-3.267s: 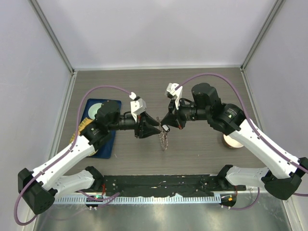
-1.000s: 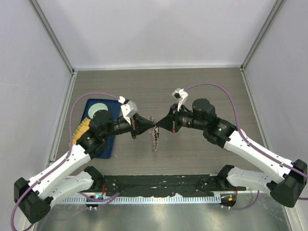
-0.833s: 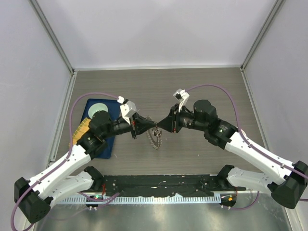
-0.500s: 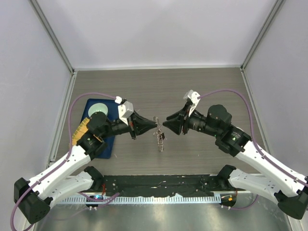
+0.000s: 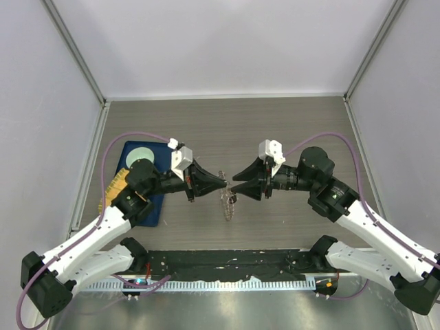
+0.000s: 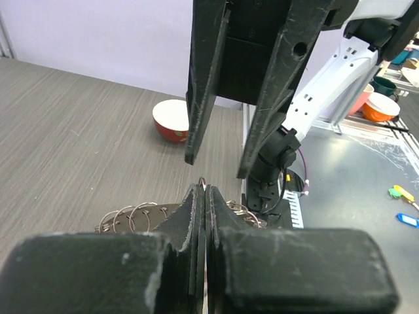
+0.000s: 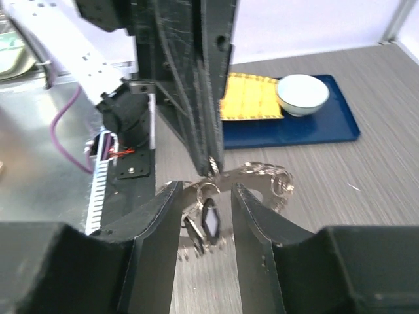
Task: Remove the keys from the keyring
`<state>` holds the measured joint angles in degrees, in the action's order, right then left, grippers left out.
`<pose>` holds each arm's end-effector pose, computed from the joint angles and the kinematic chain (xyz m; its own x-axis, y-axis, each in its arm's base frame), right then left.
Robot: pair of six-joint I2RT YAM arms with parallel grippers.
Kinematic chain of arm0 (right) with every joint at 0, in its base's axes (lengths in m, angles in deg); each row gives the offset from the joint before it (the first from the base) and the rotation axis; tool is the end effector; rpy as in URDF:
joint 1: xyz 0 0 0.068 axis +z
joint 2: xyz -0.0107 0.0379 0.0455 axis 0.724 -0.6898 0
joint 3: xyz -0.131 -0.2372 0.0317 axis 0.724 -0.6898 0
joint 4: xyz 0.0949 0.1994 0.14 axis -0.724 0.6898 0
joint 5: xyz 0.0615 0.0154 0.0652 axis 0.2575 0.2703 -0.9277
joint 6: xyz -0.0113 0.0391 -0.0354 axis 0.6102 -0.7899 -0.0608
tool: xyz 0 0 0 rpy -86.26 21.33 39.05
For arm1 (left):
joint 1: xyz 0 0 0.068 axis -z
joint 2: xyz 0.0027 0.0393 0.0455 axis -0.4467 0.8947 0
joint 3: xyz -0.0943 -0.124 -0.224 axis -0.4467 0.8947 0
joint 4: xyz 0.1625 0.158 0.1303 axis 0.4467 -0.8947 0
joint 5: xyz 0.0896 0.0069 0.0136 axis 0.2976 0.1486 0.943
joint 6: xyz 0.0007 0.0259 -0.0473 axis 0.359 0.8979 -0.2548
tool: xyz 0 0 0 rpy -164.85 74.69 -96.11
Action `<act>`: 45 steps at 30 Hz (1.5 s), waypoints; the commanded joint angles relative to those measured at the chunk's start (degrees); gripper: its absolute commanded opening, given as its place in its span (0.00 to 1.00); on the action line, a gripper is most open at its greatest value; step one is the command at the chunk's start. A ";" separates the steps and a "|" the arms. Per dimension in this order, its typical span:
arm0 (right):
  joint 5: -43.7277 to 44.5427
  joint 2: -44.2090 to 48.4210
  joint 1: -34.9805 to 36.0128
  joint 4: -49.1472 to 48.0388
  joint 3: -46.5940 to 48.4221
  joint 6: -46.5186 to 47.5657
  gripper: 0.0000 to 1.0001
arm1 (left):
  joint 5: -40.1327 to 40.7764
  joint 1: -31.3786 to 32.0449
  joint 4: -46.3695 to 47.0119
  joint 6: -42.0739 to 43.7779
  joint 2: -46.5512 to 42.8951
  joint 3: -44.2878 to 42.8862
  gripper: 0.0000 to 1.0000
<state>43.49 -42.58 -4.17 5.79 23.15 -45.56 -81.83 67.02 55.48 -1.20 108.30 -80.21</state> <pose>0.1301 0.1472 0.3705 -0.0184 -0.0432 -0.9989 -0.9828 0.1843 0.0101 0.1387 -0.1495 0.3437 -0.2058 -0.1282 -0.9702 0.9701 0.1034 -0.2194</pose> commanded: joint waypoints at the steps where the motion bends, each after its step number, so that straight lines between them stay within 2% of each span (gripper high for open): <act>1: -10.84 -1.32 -0.73 -3.46 3.44 2.11 0.41 | -2.56 0.03 5.54 -1.18 0.10 -2.15 0.00; 7: -11.63 -2.82 -1.00 -3.55 3.97 4.65 0.38 | -3.70 0.03 6.24 -1.97 0.63 -2.42 0.00; 16: -10.32 -4.05 -1.08 -3.46 3.53 5.71 0.27 | -3.70 0.03 6.85 -1.97 0.81 -2.51 0.00; 21: -10.14 -4.93 -1.08 -2.85 3.44 6.41 0.27 | -3.79 0.11 7.12 -2.06 1.24 -2.59 0.00; 27: -9.35 -5.28 -1.08 -2.58 3.26 6.76 0.22 | -3.79 0.03 7.21 -2.06 1.24 -2.59 0.00; 31: -6.98 -4.84 -1.08 -2.23 2.56 7.20 0.03 | -3.53 0.03 6.77 -1.80 1.07 -2.59 0.00; 35: -2.76 -4.32 -1.08 3.90 4.84 10.09 0.01 | -1.08 0.03 1.60 2.92 0.63 -3.47 0.00; 36: -0.84 -4.66 -1.08 7.84 5.89 11.41 0.01 | 0.06 0.03 -3.55 4.77 0.45 -4.69 0.02; 39: 0.58 -5.98 -1.00 16.18 10.72 13.70 0.01 | 1.74 0.11 -11.48 10.48 -0.51 -6.72 0.23; 40: 1.19 -7.29 -1.08 18.14 13.26 14.84 0.01 | 2.09 0.03 -12.82 11.64 -0.77 -7.16 0.34; 43: 1.46 -10.02 -0.91 24.47 17.48 16.08 0.01 | 1.57 0.03 -16.86 15.07 -0.78 -8.48 0.41; 45: 1.55 -10.90 -0.73 27.54 18.90 16.34 0.01 | 1.57 0.03 -18.54 16.39 0.36 -9.62 0.43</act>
<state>43.03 -52.00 -5.00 25.59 36.53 -32.25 -80.96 67.02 43.17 8.84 108.36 -86.14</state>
